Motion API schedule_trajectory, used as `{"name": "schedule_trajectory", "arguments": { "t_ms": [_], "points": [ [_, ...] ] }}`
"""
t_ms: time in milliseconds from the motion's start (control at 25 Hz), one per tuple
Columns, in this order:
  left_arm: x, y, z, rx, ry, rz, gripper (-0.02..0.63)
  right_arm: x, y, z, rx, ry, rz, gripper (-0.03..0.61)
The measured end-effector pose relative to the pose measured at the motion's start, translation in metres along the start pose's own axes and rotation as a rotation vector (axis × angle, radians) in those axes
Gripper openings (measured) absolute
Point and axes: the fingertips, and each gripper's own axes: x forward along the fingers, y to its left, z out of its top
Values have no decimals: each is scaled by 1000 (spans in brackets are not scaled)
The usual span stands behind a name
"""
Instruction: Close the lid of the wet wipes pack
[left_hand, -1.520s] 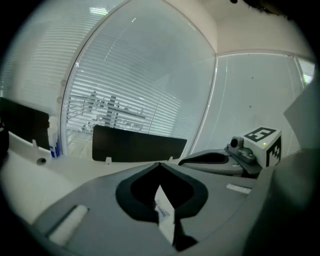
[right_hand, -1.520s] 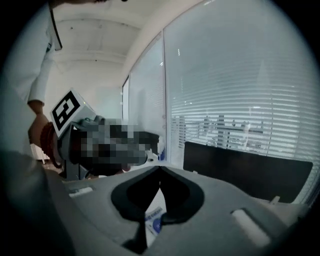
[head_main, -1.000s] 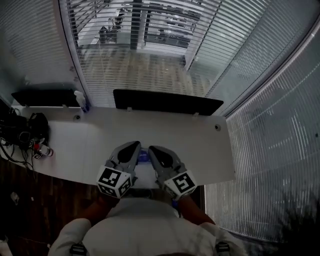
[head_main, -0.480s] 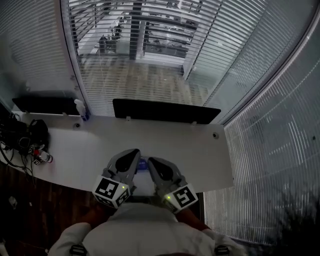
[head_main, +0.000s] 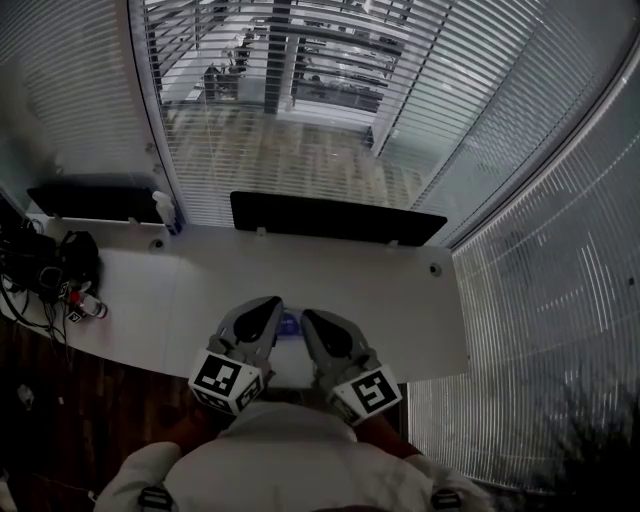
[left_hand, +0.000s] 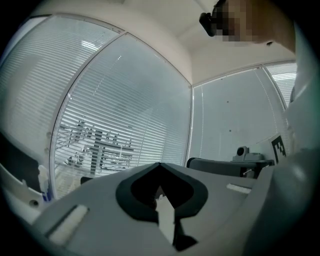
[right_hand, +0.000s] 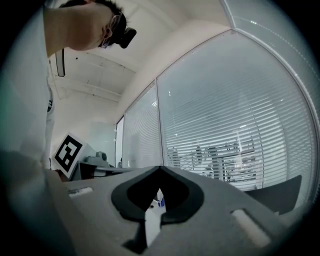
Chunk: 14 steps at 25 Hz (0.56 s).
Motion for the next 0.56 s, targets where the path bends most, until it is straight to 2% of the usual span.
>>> {"name": "schedule_trajectory", "arguments": {
  "t_ms": [280, 560],
  "points": [
    [-3, 2, -1, -3, 6, -2, 0, 2, 5, 3, 27, -3, -2, -2],
    [-2, 1, 0, -1, 11, -9, 0, 2, 3, 5, 11, -9, -5, -2]
  ]
}}
